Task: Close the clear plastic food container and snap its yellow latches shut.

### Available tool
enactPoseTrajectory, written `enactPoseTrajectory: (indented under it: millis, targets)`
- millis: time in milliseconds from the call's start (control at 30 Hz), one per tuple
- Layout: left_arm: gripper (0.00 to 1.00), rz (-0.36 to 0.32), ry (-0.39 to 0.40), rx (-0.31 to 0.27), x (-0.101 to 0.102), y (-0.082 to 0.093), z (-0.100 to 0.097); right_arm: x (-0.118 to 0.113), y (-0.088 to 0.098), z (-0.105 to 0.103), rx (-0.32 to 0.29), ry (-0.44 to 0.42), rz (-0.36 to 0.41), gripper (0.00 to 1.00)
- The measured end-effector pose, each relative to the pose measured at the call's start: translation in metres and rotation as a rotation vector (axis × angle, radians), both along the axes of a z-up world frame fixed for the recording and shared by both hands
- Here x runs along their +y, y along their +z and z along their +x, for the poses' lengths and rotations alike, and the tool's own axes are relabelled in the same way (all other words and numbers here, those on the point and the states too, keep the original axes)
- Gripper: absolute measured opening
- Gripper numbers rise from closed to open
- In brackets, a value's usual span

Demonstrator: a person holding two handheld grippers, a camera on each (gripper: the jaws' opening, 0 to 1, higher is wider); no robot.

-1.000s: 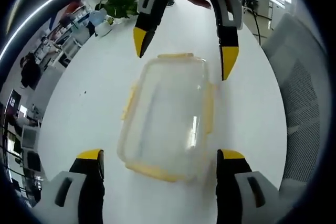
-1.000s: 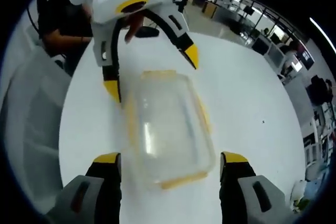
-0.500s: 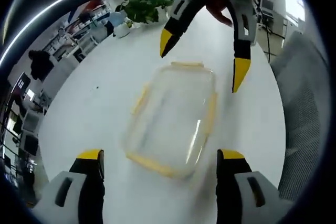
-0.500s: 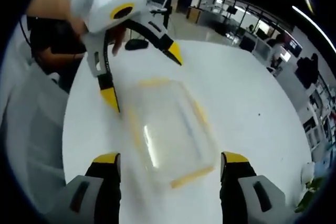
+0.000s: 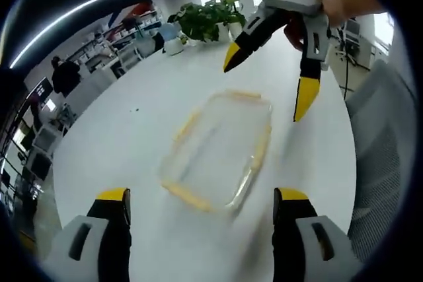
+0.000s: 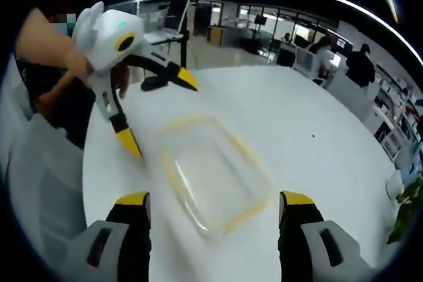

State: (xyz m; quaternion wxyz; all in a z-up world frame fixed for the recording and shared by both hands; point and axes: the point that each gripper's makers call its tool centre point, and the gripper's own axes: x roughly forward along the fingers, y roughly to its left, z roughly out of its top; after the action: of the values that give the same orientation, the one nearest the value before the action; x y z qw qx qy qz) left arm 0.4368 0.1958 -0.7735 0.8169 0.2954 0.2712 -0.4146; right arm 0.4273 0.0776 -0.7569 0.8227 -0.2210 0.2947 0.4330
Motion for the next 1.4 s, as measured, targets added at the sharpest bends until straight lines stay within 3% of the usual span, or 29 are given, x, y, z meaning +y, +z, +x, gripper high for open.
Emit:
enactPoseTrajectory:
  millis: [933, 1400]
  targets:
    - [0.93, -0.158, 0.145, -0.054, 0.016, 0.009, -0.041, -0.035, 0.014, -0.043, -0.094, -0.129, 0.135, 0.8]
    - [0.94, -0.203, 0.157, -0.07, 0.018, 0.008, -0.068, -0.057, 0.016, -0.067, -0.134, -0.188, 0.174, 0.8]
